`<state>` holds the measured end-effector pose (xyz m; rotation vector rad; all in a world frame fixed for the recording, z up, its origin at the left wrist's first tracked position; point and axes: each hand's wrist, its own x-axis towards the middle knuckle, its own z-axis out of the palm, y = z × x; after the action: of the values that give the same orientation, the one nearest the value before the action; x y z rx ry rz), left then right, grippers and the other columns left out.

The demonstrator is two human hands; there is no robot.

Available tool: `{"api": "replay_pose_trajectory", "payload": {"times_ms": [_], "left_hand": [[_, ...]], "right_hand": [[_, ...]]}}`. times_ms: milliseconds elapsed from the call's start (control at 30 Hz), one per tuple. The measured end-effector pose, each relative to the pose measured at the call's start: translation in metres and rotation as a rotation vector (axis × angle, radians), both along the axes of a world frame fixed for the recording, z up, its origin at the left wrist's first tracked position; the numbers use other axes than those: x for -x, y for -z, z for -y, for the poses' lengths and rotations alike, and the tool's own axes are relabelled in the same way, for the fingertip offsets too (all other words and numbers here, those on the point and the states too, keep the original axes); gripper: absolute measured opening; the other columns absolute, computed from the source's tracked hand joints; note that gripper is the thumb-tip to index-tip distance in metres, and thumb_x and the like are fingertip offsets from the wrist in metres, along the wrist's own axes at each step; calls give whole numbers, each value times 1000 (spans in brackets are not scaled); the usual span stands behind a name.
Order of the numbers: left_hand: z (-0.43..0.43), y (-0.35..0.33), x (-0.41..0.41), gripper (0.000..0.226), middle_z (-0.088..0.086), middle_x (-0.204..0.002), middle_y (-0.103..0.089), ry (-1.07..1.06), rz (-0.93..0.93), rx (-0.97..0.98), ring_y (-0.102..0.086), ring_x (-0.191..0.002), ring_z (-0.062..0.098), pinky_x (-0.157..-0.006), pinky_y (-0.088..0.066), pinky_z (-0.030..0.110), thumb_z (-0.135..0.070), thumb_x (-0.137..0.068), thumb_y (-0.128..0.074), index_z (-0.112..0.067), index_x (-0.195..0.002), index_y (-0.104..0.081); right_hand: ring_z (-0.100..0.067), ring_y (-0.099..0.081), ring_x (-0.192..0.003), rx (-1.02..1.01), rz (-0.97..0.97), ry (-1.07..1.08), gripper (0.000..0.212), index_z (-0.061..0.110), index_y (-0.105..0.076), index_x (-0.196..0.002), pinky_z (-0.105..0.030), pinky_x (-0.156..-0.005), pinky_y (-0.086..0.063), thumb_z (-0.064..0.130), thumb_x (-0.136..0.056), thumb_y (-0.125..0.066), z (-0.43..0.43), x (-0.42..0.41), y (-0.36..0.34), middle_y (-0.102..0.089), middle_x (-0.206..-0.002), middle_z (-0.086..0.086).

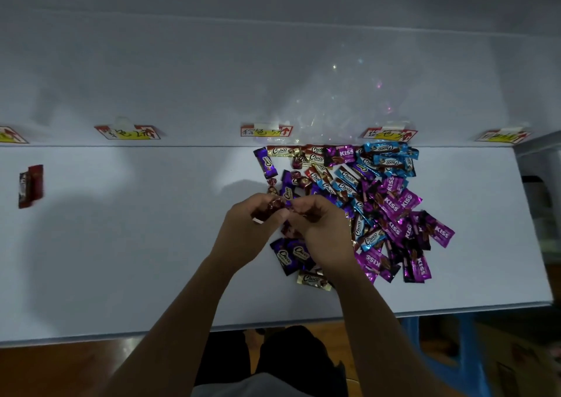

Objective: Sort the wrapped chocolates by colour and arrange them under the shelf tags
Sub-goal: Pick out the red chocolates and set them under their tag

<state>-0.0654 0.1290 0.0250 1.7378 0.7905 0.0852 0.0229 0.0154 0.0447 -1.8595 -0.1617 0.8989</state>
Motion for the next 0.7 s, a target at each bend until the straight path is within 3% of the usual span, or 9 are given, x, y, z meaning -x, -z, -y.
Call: {"api": "replay_pose_trajectory", "payload": {"times_ms": [67,167,267,367,467,600,700], "left_hand": [[0,1,-3,8,-13,-75,-64,53,28,-66,-59,-69,0,-64,-46,10,-16,-87,-67,-18,-95,-67],[-2,6,-9,5,-5,-70,-63,12,-48,-81,-57,-62,7,-59,-45,13,-18,-90,-63,-14,-86,-63],[-6,10,-13,14,-4,-69,-60,-20,-178,-133,-53,-59,6,-53,-39,10,-27,-92,-59,-14,-85,-59],[-10,14,-14,19,-10,-68,-58,-53,-258,-147,-51,-58,3,-53,-35,16,-35,-92,-59,-17,-86,-59],[-13,21,-13,23,-11,-72,-59,-116,-322,-128,-52,-61,4,-54,-35,18,-38,-91,-62,-16,-88,-60],[-18,29,-13,18,-4,-79,-65,-186,-364,-70,-60,-70,12,-58,-45,23,-30,-88,-66,-14,-89,-59],[-19,34,-8,14,-4,-81,-64,-248,-394,-49,-60,-73,13,-59,-46,22,-26,-88,-65,-14,-92,-58]], "right_hand": [[-9,-65,-62,27,-68,-27,13,14,-63,-93,-24,-63,-56,6,-85,-70,2,-8,1,-67,-82,1],[-14,-68,-79,67,-79,-68,14,15,-65,-97,-34,-74,-59,7,-86,-68,4,-21,7,-67,-93,0],[-17,-65,-85,277,215,-112,10,20,-65,-99,-28,-71,-54,16,-91,-63,1,-39,22,-67,-99,5],[-18,-61,-98,474,448,-238,30,22,-62,-120,-33,-80,-52,27,-90,-63,-12,-58,37,-62,-119,0],[-23,-53,-116,602,528,-381,47,22,-55,-131,-37,-91,-46,38,-88,-65,-31,-67,50,-53,-129,-3],[-24,-53,-111,697,607,-422,39,21,-59,-125,-37,-85,-49,36,-89,-63,-45,-65,61,-52,-125,-6],[-21,-54,-103,591,662,-361,30,16,-62,-116,-38,-80,-51,31,-90,-61,-47,-59,62,-56,-117,-5]]}}
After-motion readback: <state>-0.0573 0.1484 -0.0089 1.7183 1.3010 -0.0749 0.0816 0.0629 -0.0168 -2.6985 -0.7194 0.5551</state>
